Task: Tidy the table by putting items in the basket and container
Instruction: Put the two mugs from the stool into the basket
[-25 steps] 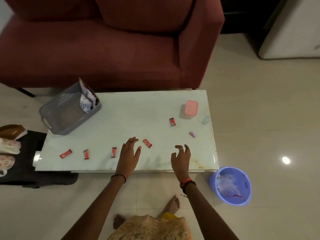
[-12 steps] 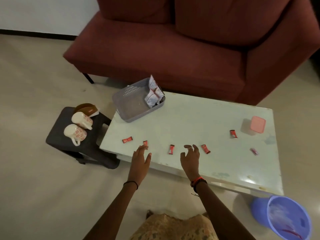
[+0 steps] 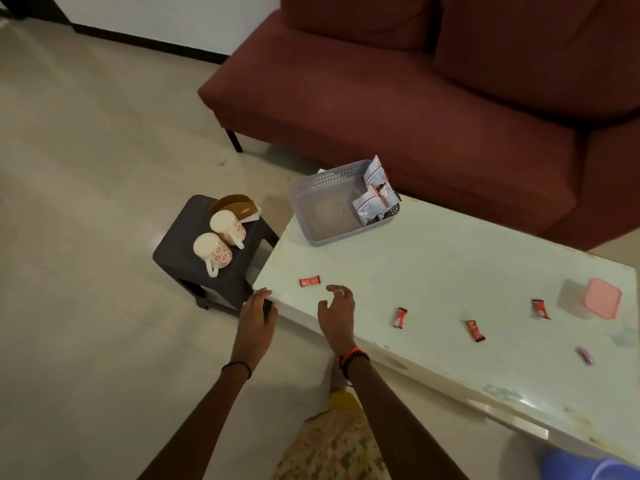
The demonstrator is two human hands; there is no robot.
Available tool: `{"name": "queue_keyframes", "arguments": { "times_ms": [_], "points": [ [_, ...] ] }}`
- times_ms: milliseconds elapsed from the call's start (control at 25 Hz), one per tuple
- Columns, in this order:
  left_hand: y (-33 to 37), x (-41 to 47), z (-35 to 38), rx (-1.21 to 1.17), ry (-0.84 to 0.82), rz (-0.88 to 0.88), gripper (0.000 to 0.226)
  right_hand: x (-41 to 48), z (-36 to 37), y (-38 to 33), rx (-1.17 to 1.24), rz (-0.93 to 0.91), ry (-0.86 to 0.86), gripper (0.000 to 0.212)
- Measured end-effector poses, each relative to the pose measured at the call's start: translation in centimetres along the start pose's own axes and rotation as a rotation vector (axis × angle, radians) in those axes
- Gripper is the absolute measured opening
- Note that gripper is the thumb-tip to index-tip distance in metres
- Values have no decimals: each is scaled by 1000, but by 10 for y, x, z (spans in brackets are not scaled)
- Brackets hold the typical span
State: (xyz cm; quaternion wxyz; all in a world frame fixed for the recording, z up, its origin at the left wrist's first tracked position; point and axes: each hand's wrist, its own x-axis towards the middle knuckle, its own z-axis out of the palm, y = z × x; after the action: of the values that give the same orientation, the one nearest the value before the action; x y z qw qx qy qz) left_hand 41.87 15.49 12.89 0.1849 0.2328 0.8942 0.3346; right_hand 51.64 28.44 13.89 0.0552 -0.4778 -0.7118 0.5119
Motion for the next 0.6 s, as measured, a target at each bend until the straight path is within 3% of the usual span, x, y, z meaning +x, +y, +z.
{"name": "queue_keyframes", "arguments": {
  "times_ms": [320,600],
  "points": [
    [-45,81,-23,99,94,-244,42,75,63,-42,-60,-9,-152,42],
    [-84,162,-53,144,190,-352,54,139,110,-81,-104,12,-287,44]
  ]
}}
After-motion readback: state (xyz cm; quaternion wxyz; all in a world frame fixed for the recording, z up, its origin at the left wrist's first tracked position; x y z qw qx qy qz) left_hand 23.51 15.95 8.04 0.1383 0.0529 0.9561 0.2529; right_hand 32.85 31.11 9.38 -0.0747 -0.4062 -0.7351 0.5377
